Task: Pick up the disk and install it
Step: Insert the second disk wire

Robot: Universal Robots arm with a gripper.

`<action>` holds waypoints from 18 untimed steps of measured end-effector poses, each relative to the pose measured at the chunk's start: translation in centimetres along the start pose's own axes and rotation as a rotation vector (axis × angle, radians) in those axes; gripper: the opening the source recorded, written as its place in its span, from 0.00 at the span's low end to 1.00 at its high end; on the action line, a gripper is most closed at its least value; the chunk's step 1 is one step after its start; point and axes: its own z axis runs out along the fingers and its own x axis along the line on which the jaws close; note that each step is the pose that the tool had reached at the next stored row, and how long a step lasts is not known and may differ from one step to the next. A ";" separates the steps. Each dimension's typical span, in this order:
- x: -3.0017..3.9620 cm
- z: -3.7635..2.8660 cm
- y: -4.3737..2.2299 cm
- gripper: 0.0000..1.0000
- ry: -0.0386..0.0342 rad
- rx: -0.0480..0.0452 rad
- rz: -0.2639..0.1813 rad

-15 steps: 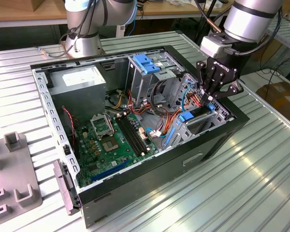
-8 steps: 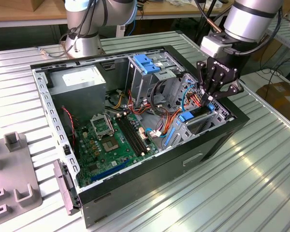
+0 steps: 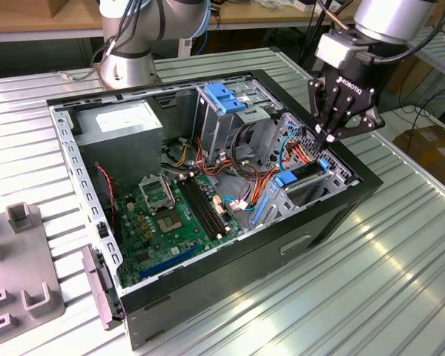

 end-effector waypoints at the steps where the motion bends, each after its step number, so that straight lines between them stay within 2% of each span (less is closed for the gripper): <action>1: -0.22 -0.30 0.01 0.11 -0.0001 -0.0016 0.000; 5: -1.66 -1.03 0.04 0.11 0.0012 -0.0114 -0.002; 7: -2.48 -1.25 0.05 0.11 0.0014 -0.0220 -0.005; 9: -2.89 -1.51 0.05 0.11 0.0017 -0.0337 -0.007; 10: -3.05 -1.53 0.05 0.11 0.0023 -0.0348 -0.008; 12: -3.81 -1.61 0.04 0.11 0.0046 -0.0351 -0.008; 14: -4.07 -1.62 0.04 0.11 0.0088 -0.0352 -0.008; 16: -4.10 -1.54 0.04 0.11 0.0211 -0.0352 -0.008; 18: -4.20 -1.24 0.02 0.24 0.0233 -0.0350 -0.009</action>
